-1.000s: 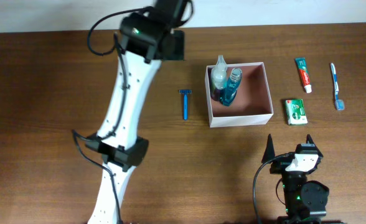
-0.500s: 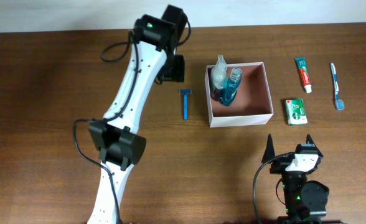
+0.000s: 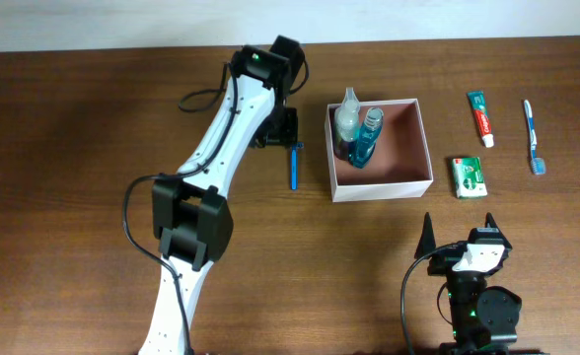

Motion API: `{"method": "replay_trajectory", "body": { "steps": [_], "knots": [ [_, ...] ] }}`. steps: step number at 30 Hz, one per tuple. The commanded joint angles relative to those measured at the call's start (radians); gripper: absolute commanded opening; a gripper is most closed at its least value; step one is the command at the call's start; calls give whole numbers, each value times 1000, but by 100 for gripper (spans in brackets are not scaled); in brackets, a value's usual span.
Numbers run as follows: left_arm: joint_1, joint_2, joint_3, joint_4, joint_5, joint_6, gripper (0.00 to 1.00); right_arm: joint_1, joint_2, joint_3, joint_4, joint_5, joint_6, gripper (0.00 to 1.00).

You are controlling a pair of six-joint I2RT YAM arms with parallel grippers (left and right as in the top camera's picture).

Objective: Pack container
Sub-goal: 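Move the left gripper over the blue razor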

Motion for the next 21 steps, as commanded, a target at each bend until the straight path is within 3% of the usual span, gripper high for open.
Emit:
{"method": "replay_trajectory", "body": {
  "steps": [1,11,21],
  "knots": [
    [-2,3,-62,47,47,67,65,8,-6,-5,-6,20,1,99],
    [-2,3,-124,156,59,91,65,8,-6,-5,-6,20,1,99],
    [-15,3,-124,178,37,1,65,8,-7,-5,-6,20,1,99]
  ]
}}
